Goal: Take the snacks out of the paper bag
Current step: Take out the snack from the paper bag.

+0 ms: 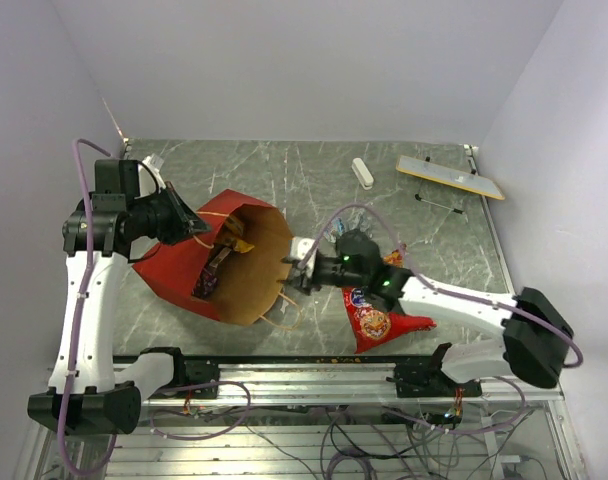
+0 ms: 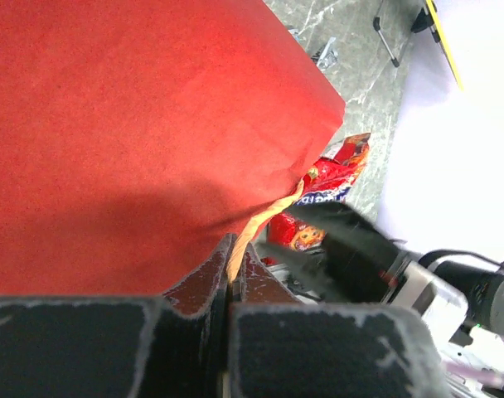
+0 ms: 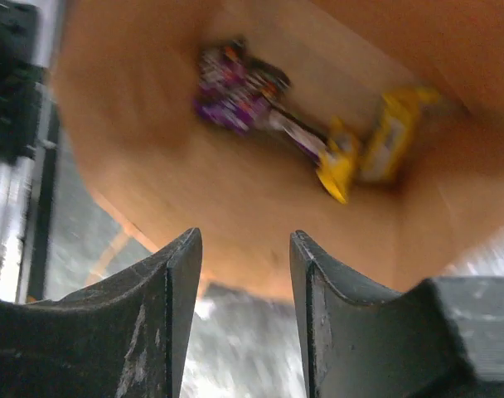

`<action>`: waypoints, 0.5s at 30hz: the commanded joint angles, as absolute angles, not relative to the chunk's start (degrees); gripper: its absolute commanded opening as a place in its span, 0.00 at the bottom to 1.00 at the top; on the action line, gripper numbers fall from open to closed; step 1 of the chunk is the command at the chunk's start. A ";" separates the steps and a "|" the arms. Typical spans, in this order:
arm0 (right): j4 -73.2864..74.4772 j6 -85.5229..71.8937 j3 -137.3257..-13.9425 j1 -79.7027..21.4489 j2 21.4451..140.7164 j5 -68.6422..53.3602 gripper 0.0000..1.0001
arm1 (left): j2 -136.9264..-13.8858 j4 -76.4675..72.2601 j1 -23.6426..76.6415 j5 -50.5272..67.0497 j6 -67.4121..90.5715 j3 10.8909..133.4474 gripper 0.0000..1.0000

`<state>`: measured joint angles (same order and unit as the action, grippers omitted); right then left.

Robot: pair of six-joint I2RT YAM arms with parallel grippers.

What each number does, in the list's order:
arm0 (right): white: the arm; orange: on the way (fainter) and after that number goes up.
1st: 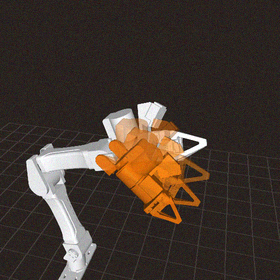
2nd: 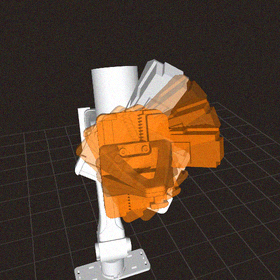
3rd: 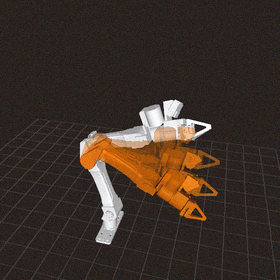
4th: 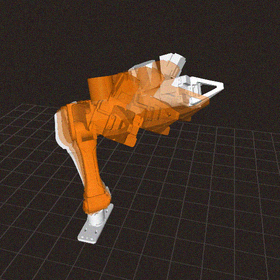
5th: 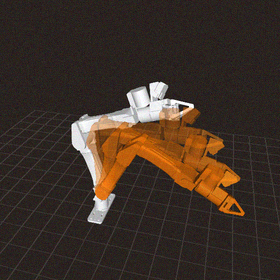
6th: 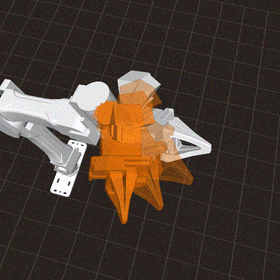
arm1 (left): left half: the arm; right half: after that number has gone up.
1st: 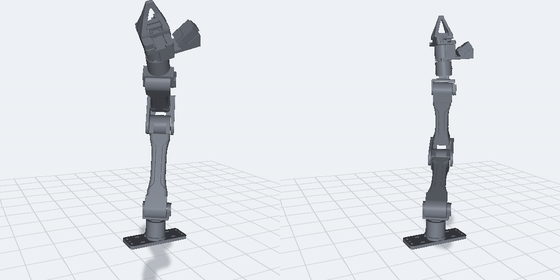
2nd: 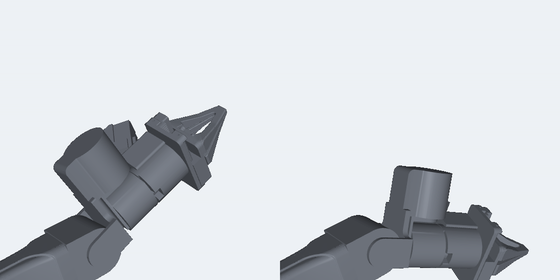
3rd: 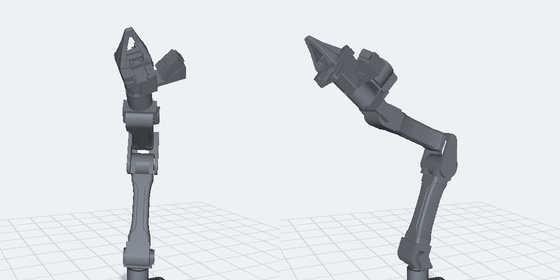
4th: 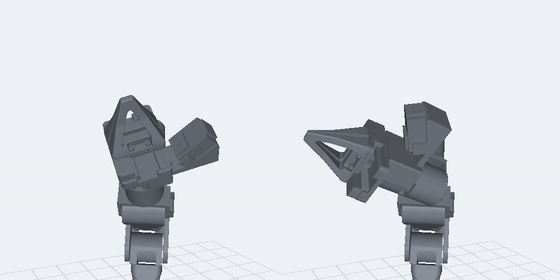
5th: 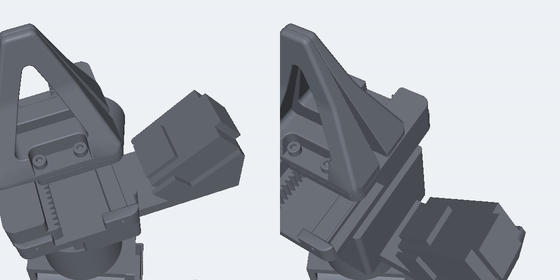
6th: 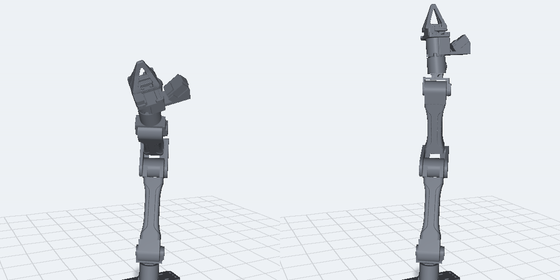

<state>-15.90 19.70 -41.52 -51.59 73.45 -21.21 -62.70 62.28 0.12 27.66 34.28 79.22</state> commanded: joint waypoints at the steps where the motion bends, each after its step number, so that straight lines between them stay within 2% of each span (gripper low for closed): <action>1: -26.86 18.70 -46.40 -59.27 81.63 -23.37 0.48 | -60.66 58.03 0.29 30.16 37.03 77.13 0.07; 11: -27.81 33.54 -60.29 -62.18 102.26 -7.61 0.62 | -61.21 59.78 0.26 30.66 36.19 78.56 0.07; 15: -26.90 38.90 -64.38 -62.06 108.32 -6.16 0.62 | -61.63 60.26 0.32 30.35 35.53 78.75 0.07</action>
<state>-24.62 31.73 -60.84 -62.30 103.98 -10.70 -61.45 60.29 0.12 29.28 36.42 77.41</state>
